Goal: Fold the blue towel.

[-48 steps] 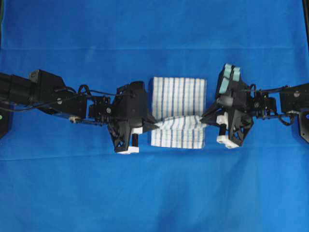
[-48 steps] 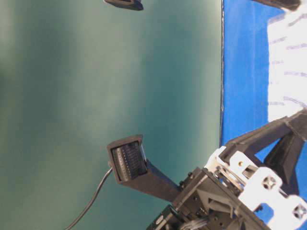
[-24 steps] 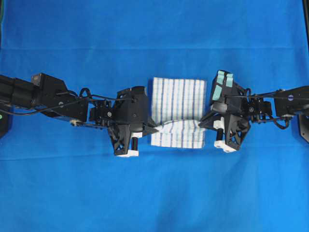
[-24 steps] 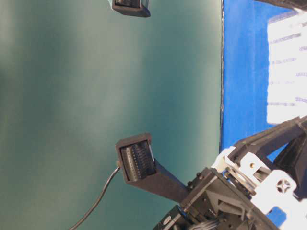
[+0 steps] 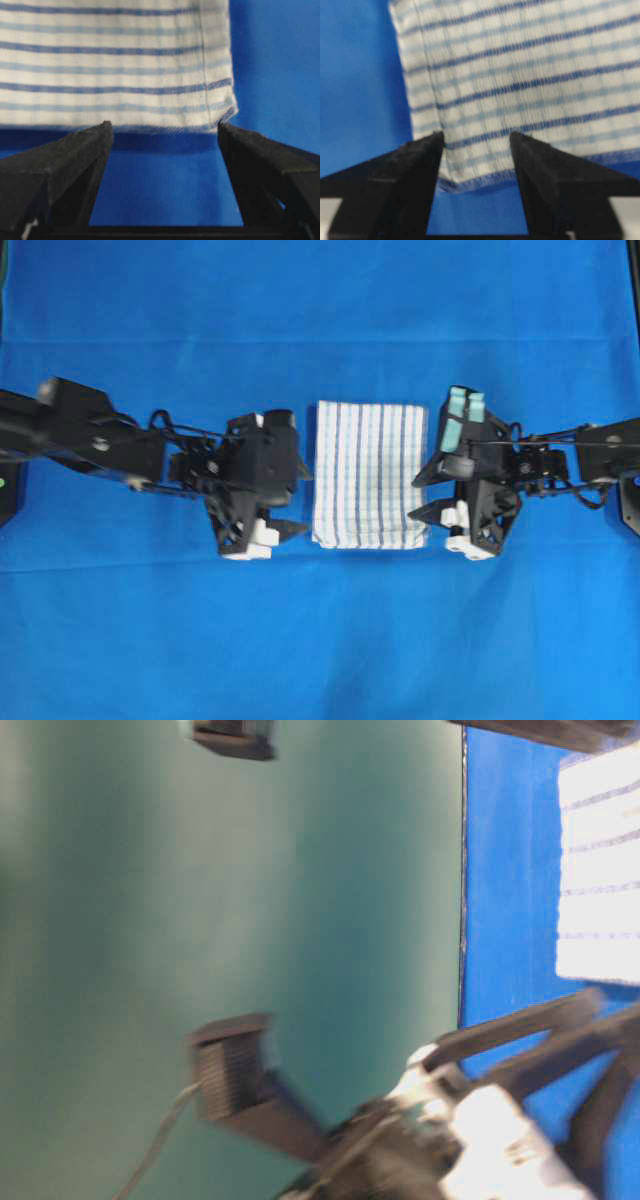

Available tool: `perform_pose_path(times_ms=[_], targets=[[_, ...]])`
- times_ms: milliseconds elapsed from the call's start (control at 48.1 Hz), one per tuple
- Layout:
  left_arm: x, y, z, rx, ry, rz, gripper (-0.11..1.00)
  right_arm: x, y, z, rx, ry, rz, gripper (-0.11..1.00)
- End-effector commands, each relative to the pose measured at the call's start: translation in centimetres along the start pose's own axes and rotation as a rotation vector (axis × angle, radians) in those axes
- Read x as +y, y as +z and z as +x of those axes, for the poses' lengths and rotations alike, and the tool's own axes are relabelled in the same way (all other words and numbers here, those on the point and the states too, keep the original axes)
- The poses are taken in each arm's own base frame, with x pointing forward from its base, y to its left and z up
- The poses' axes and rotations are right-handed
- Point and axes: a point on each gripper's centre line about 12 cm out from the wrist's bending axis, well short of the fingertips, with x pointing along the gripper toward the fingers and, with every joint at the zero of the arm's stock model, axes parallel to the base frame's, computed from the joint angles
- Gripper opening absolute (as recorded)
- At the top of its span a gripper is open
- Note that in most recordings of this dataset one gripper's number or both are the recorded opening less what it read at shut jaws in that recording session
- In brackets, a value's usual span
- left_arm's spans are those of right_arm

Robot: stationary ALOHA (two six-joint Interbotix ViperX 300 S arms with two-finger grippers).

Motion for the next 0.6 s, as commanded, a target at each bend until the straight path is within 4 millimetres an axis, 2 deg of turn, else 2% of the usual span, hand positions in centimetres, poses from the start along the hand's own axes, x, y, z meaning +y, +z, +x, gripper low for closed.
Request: perform_pose_path(times_ms=[0, 125, 249, 416, 582], targets=[[0.4, 2.1, -3.0, -0.066, 0.007, 0.006, 0.78, 0.5, 2.1, -2.4, -0.069, 0.014, -0.024, 0.57], [0.4, 3.2, -6.6, -0.146, 0.009, 0.047, 0.78, 0.2, 3.1, -5.2, -0.132, 0.008, -0.05, 0.58], [0.6, 3.4, -9.6, -0.209, 0.018, 0.071, 0.78, -0.5, 3.7, -8.5, -0.212, -0.007, -0.079, 0.58], [1.1, 3.0, -13.7, -0.306, 0.035, 0.068, 0.78, -1.5, 3.6, -12.7, -0.328, -0.039, -0.113, 0.58], [1.9, 1.7, -17.6, -0.436, 0.066, 0.055, 0.78, -2.2, 3.3, -16.4, -0.41, -0.082, -0.151, 0.58]])
